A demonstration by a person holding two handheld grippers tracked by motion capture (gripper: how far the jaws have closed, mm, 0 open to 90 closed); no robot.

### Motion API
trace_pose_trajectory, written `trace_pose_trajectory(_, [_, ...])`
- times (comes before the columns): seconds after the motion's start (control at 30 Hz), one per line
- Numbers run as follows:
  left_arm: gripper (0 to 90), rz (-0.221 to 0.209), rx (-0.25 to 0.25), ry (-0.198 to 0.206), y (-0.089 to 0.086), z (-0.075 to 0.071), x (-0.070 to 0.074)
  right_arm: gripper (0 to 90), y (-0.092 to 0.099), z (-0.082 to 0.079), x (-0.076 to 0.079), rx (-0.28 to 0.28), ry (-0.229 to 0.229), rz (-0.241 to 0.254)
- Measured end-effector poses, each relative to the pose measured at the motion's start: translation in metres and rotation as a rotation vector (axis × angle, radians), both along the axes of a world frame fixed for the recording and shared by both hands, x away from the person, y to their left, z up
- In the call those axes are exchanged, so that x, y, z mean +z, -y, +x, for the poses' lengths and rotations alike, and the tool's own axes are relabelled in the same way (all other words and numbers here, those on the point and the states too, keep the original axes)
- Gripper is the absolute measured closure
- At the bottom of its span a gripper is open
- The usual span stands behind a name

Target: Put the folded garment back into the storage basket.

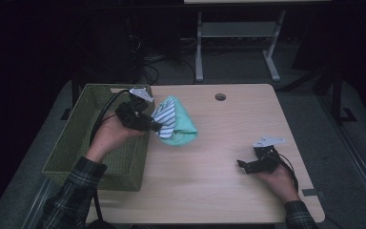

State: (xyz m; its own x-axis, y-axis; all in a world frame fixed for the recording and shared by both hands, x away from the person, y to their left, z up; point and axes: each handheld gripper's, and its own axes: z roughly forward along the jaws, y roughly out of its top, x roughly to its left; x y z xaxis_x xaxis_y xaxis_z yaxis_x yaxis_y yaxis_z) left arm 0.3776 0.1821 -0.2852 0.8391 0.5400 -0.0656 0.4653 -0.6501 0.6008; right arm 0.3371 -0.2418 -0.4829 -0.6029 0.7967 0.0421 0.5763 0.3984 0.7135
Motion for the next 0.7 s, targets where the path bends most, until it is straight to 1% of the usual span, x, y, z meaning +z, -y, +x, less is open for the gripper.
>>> trace_pose_trajectory(0.03, [72.1,0.000,0.000,0.000,0.000,0.000,0.000,6.8,0.000,0.000,0.000,0.000,0.000,0.000])
trace_pose_trajectory(0.1, [72.1,0.002,0.017,0.003,-0.007,0.000,0.001,3.1,0.000,0.001,0.000,-0.007,-0.007,-0.006])
trace_pose_trajectory(0.13, [72.1,0.009,0.025,0.006,-0.011,0.000,0.002,3.1,-0.001,0.001,0.000,-0.007,-0.008,-0.007])
trace_pose_trajectory(0.2, [72.1,0.002,0.055,0.011,-0.021,-0.001,0.005,3.1,-0.001,0.001,0.000,-0.007,-0.008,-0.007])
trace_pose_trajectory(0.23, [72.1,0.002,0.055,0.011,-0.021,-0.001,0.005,3.1,-0.001,0.001,0.000,-0.007,-0.008,-0.007])
trace_pose_trajectory(0.33, [72.2,-0.003,0.089,0.015,-0.035,-0.001,0.007,3.1,-0.001,0.001,0.000,-0.007,-0.009,-0.007])
trace_pose_trajectory(0.37, [72.1,-0.002,0.106,0.016,-0.043,-0.002,0.008,3.1,-0.001,0.001,0.000,-0.007,-0.008,-0.007])
trace_pose_trajectory(0.4, [72.1,-0.002,0.106,0.016,-0.043,-0.002,0.008,3.1,-0.001,0.001,0.000,-0.007,-0.008,-0.007])
trace_pose_trajectory(0.47, [72.1,-0.005,0.131,0.017,-0.052,-0.003,0.008,3.1,-0.001,0.001,0.000,-0.007,-0.008,-0.007])
trace_pose_trajectory(0.7, [72.2,-0.013,0.184,0.020,-0.077,-0.004,0.010,3.1,-0.001,0.001,0.000,-0.007,-0.009,-0.007])
